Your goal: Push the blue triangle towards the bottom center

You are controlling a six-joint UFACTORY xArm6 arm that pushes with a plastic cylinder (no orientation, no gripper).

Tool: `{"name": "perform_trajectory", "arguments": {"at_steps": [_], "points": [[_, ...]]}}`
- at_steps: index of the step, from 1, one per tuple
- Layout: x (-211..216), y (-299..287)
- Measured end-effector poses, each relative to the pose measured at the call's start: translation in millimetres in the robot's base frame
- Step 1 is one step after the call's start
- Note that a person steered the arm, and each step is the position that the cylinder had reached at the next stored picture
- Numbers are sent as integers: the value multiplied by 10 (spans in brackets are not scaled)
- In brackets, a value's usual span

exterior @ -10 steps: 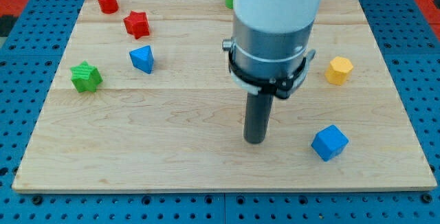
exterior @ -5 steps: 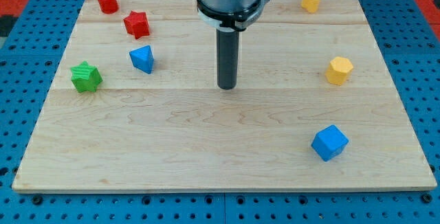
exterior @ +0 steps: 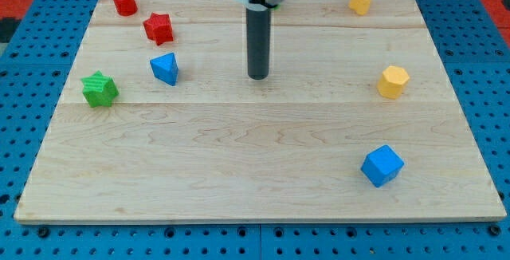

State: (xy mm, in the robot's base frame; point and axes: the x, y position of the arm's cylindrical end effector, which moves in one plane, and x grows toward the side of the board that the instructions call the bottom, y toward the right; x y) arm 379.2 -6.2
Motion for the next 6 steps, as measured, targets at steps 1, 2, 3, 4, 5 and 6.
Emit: {"name": "perform_trajectory", "arguments": {"at_steps": [1, 2, 3, 4, 5, 6], "points": [[-211, -422], [-303, -876], [-302, -1246], [-184, -1262], [-349, -1525], [-351, -1691]]}}
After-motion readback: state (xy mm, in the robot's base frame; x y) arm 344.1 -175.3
